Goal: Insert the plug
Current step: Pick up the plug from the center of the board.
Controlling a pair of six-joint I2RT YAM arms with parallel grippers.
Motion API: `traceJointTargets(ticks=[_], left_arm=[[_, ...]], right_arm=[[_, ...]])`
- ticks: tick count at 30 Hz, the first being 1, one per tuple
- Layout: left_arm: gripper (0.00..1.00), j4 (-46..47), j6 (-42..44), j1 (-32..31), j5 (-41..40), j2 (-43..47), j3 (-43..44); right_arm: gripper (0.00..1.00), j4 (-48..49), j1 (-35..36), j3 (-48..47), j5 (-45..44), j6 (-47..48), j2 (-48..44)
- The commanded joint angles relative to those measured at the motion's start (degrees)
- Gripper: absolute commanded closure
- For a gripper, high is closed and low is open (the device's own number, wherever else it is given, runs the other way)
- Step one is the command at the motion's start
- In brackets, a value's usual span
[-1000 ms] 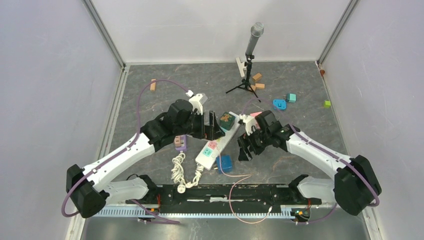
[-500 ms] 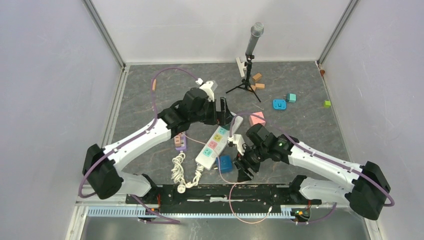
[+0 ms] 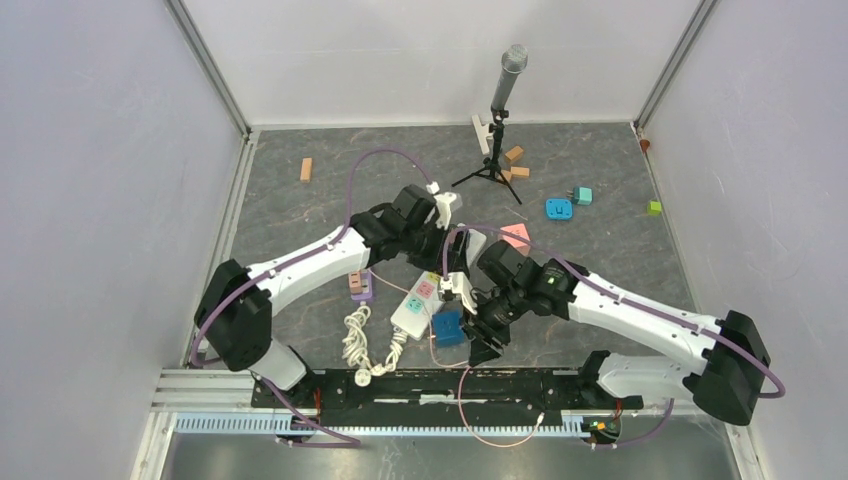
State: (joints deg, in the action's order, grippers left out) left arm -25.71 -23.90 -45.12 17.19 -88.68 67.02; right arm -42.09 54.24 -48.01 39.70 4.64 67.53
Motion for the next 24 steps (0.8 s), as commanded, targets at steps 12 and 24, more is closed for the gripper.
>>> traceJointTargets(ticks=[12,24], left_arm=[[0.04,0.1,19.3,-7.6,3.2,6.4,-14.8],[0.03,1.5,21.8,-16.2,-8.3,1.7,-13.6]], right_arm=[[0.53,0.2,0.3,-3.6,4.4,4.3,-4.6],[0.42,6.3,-0.2,-7.0,-18.4,-2.8,-13.4]])
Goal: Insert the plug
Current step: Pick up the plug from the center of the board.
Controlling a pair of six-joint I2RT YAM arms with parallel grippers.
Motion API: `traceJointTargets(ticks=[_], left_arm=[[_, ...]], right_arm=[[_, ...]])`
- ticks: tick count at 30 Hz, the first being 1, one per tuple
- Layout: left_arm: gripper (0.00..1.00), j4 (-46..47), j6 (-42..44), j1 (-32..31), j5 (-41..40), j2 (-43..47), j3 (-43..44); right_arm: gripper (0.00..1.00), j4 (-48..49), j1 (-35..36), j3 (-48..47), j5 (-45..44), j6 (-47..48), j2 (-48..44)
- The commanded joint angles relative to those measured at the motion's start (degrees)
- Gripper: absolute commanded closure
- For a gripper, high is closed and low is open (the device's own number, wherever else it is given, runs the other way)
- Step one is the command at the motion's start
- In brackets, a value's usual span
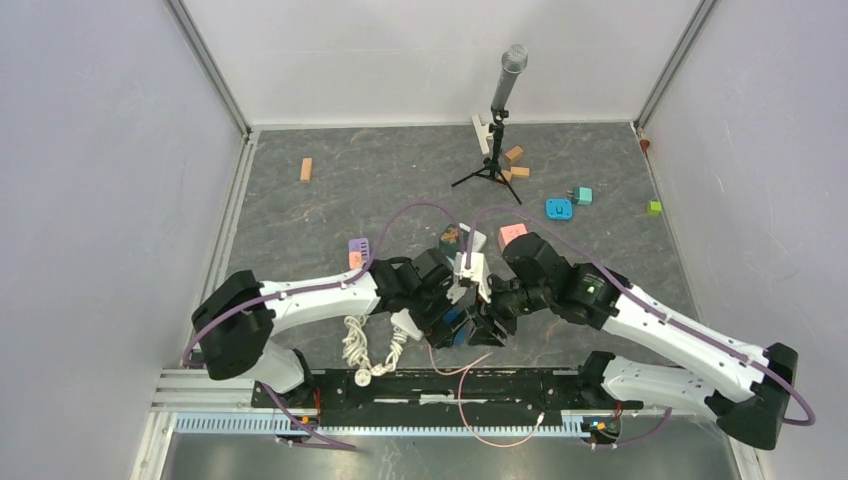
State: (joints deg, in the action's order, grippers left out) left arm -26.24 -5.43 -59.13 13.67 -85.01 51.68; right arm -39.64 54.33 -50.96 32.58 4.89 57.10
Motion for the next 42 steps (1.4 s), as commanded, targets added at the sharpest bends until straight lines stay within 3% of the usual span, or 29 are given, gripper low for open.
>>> traceJointTargets(ticks=[1,8,12,18,27,34,39,42], left_arm=[[0.03,2.0,3.5,-2.6,-5.5,-2.6,1.9],[0.18,1.8,4.0,-4.4,-10.1,-6.1,3.1],[0.24,1.0,3.9,-4.7,-10.1,-8.3,5.0],[0.34,-1.7,4.1,-5.0,-10.3,-9.2,9.6],[0.55,0.6,-0.1,-3.4,-12.5,-2.9,19.3],[0.59,7.3,-7.0,3.4,-6.7,4.0,20.1],[0.61,19.5,-15.0,11.2,4.1,10.5,14.3],[0.68,27.5,-19.3,15.2,8.4,14.2,10.3]], right_arm=[[0.40,4.1,-0.4,-4.6,-14.5,-3.8,-3.9],[0.33,4.1,-1.2,-9.5,-34.6,-8.1,-7.7],[0.30,3.3,-1.8,-11.8,-41.4,-10.0,-7.9],[0.27,1.4,-3.4,-15.1,-45.6,-12.2,-6.3],[0.24,1.0,-6.0,-23.7,-47.2,-12.7,-2.5],[0.22,1.7,-6.2,-33.5,-51.2,-11.3,-0.2],[0.19,0.7,-6.2,-37.5,-52.2,-10.2,1.7],[0.17,0.5,-6.6,-37.5,-51.0,-10.8,2.4]])
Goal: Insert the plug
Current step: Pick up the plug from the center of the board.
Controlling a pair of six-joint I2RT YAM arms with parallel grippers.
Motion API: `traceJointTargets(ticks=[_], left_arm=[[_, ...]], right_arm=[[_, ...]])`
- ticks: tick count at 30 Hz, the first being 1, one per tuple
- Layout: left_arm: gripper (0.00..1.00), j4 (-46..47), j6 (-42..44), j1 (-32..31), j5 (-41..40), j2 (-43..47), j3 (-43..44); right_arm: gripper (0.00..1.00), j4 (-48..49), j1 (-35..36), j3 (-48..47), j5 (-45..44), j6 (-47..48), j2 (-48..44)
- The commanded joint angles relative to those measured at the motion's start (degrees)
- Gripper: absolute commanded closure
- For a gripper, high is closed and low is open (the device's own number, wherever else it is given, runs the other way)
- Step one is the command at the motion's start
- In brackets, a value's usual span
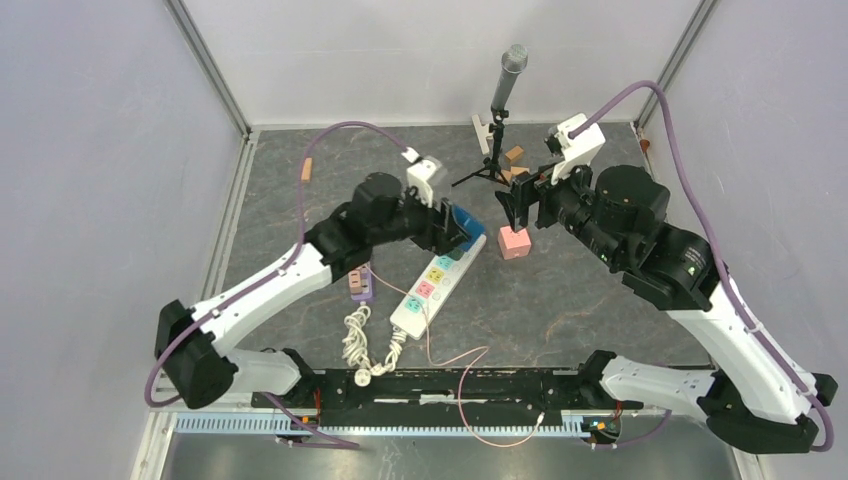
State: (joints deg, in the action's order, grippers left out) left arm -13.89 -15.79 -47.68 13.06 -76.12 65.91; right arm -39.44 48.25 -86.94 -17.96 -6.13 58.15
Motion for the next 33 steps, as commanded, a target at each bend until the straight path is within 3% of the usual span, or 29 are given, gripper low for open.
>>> traceJointTargets(ticks=[1,3,8,14,25,33], left_arm=[[0.71,17.0,-9.8,4.8,10.0,6.4,-5.3],[0.77,20.0,-10.9,6.3,11.0,8.5,-7.2],[0.94,24.4,-10.3,7.9,11.5,13.1,-11.1],[0.98,29.5,-5.4,8.1,15.1,18.3,-15.3],[0.98,41.1,-6.3,8.5,26.5,18.8,-18.0],[0.98,36.3,-0.2,8.6,23.7,18.5,-16.8]], right_arm=[[0.15,0.2,-0.9,-1.3,0.3,-0.8,1.6],[0.14,0.5,-3.0,-0.2,4.8,-2.0,2.1],[0.14,1.6,-15.0,2.9,28.3,-6.4,4.9],[0.14,4.5,-23.6,6.7,43.6,-11.2,6.8],[0.13,5.5,-27.2,8.3,49.6,-11.4,7.2],[0.12,4.9,-27.5,7.9,50.0,-10.9,7.5]])
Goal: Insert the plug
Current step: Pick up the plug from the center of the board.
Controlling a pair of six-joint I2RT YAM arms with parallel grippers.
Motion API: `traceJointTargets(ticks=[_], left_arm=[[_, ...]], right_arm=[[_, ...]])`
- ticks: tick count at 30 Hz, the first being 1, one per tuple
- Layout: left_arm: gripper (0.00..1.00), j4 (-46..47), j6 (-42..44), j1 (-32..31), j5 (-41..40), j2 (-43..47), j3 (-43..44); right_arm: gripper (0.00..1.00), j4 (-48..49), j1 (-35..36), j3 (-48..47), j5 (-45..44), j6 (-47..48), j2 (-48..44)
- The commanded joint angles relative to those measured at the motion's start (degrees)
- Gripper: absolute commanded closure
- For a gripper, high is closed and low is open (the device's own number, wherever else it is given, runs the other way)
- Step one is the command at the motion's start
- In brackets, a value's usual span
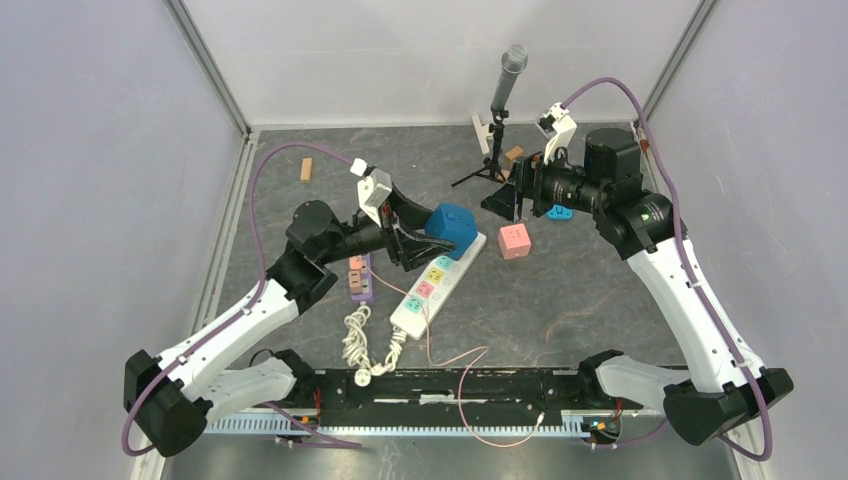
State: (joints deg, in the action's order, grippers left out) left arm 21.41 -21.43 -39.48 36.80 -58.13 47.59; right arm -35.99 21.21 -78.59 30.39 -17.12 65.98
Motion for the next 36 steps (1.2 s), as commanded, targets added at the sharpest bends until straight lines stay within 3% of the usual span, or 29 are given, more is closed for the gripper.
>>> traceJointTargets(ticks=[1,9,14,18,22,27,31,36], left_arm=[[0.98,-0.6,7.0,0.4,-0.4,0.5,2.0],[0.98,-11.6,25.4,0.3,-10.3,0.8,4.0],[0.98,-19.5,42.3,0.2,-12.6,-2.0,9.1],[0.98,-24.6,55.3,-1.4,-16.1,-5.1,13.6],[0.98,-23.6,72.5,-7.2,-26.0,-5.3,13.6],[0.98,-12.5,89.0,-15.3,-40.5,-4.1,8.8],[0.98,-10.1,95.3,-20.6,-49.4,-3.8,8.8],[0.98,-8.7,99.3,-24.6,-54.9,-2.9,9.1]], right_arm=[[0.12,1.4,-0.4,-0.6,1.7,0.0,-0.3],[0.09,2.4,-0.4,-0.3,0.9,-2.9,0.0],[0.02,7.2,-0.6,3.6,-2.8,-10.0,-1.5],[0.02,12.8,-0.9,7.4,-0.4,-17.3,-2.2],[0.02,20.9,-1.4,12.1,3.6,-27.8,-2.9],[0.02,30.6,-1.8,15.5,8.1,-38.1,-3.0],[0.02,35.5,-1.8,16.8,12.7,-43.6,-1.8],[0.02,46.9,-1.8,21.5,14.6,-53.6,-2.3]])
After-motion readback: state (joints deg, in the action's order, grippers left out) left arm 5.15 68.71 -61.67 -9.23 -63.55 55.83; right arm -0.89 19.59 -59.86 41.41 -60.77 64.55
